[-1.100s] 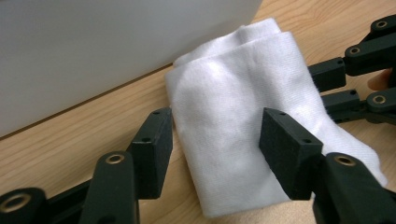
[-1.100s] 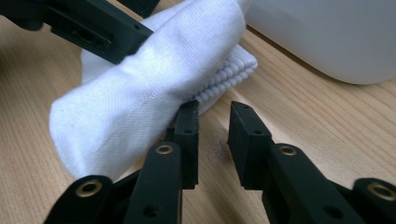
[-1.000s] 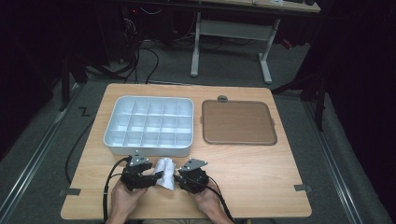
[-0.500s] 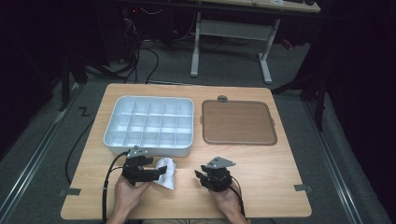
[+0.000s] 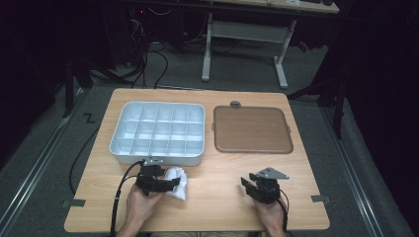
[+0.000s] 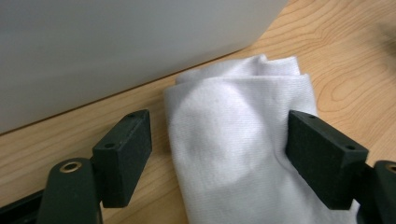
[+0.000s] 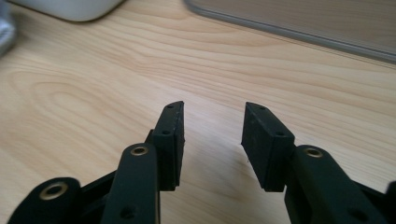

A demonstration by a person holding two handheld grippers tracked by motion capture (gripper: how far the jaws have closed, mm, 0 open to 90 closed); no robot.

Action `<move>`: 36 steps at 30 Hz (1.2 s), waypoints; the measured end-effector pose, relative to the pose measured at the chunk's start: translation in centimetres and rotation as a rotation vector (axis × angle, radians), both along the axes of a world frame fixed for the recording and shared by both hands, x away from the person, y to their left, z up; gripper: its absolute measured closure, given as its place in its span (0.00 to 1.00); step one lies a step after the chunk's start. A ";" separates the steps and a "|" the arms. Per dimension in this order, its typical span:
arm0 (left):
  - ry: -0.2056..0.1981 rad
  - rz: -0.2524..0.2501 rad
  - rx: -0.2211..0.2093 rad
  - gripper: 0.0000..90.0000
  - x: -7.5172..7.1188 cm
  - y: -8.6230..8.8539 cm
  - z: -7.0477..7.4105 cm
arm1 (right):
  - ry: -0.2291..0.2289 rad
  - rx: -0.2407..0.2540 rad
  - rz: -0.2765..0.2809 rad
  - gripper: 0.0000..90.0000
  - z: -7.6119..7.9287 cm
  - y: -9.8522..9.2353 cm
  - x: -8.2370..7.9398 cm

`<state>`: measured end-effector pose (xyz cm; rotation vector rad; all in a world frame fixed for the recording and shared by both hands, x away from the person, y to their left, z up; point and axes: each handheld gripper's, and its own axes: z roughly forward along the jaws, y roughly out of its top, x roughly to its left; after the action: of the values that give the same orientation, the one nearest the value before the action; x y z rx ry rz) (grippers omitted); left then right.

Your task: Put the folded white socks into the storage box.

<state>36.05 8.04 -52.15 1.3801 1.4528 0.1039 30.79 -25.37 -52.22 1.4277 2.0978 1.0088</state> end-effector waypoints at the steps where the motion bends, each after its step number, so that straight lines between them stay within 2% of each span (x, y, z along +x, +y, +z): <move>1: 0.005 0.001 0.000 0.27 0.1 0.1 -0.1 | -0.005 -0.009 -0.014 0.65 0.0 -0.5 0.0; 5: 0.046 0.015 -0.038 0.28 0.3 0.4 -0.4 | -0.022 -0.050 -0.060 0.61 -0.1 -2.0 0.0; 9: 0.043 0.004 -0.052 0.35 0.1 0.7 -0.4 | -0.025 -0.072 -0.100 0.58 -0.5 -3.2 0.2; 12: 0.046 -0.009 -0.064 0.41 -0.1 0.7 -0.4 | -0.005 -0.088 -0.129 0.56 -0.9 -3.9 0.4; 14: 0.042 -0.022 -0.067 0.46 -0.2 0.6 -0.3 | -0.012 -0.107 -0.136 0.54 -0.9 -4.1 0.5; 20: 0.034 -0.033 -0.071 0.57 -0.5 0.5 -0.2 | -0.001 -0.100 -0.153 0.47 -0.9 -4.8 0.9; 21: 0.035 -0.035 -0.072 0.60 -0.5 0.5 -0.2 | 0.007 -0.085 -0.156 0.47 -0.9 -5.0 1.0; 28: 0.028 -0.045 -0.080 0.72 -0.7 0.5 -0.1 | 0.006 -0.087 -0.158 0.46 -0.9 -5.0 1.0; 36: 0.019 -0.054 -0.090 0.79 -1.0 0.3 0.0 | 0.008 -0.089 -0.154 0.44 -0.9 -5.0 1.0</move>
<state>35.10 8.38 -52.11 1.3490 1.4176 -0.0095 31.81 -30.33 -53.12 1.5242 1.9771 0.8416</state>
